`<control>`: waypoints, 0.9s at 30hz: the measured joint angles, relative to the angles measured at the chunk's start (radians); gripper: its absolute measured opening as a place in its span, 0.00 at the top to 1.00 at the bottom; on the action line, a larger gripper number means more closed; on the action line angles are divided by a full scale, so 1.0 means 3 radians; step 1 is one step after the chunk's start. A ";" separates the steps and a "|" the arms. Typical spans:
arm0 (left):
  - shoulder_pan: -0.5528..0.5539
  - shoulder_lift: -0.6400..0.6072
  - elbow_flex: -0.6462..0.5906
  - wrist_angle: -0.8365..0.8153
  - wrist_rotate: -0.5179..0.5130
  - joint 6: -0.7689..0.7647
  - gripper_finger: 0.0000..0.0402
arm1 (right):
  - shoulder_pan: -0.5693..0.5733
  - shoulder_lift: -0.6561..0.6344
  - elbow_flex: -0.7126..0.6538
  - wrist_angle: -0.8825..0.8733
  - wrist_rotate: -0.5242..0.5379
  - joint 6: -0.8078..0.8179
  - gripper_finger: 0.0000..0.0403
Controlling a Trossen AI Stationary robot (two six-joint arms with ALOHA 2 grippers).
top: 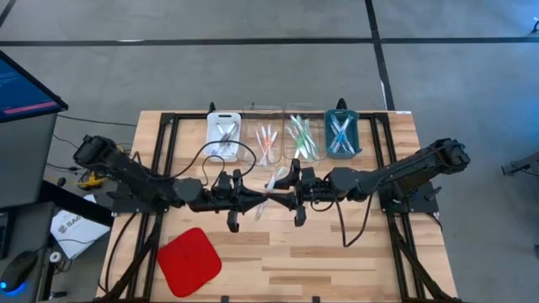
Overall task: Pick & Place Toothbrushes
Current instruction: Put the orange toothbrush into the left transparent bin
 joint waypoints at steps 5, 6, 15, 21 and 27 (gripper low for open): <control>0.0046 0.0083 0.0000 0.0002 -0.0051 -0.0063 0.99 | -0.0004 0.0001 0.0000 -0.0015 0.0010 0.0001 0.77; 0.0056 0.0089 0.0001 -0.0005 -0.0049 -0.0064 0.99 | -0.0004 0.0000 0.0000 -0.0032 0.0014 0.0001 0.78; 0.0056 0.0072 -0.0002 -0.0014 -0.0050 -0.0020 0.98 | -0.0001 -0.0003 0.0000 -0.0137 0.0004 0.0039 0.95; 0.0060 0.0072 -0.0006 -0.0026 0.0181 -0.0061 0.90 | -0.0018 -0.0005 0.0006 -0.0270 -0.0014 0.0117 0.94; 0.0014 0.0001 -0.0006 -0.0217 0.0246 0.0107 0.75 | -0.0020 0.0000 0.0000 -0.0361 -0.0025 0.0125 0.95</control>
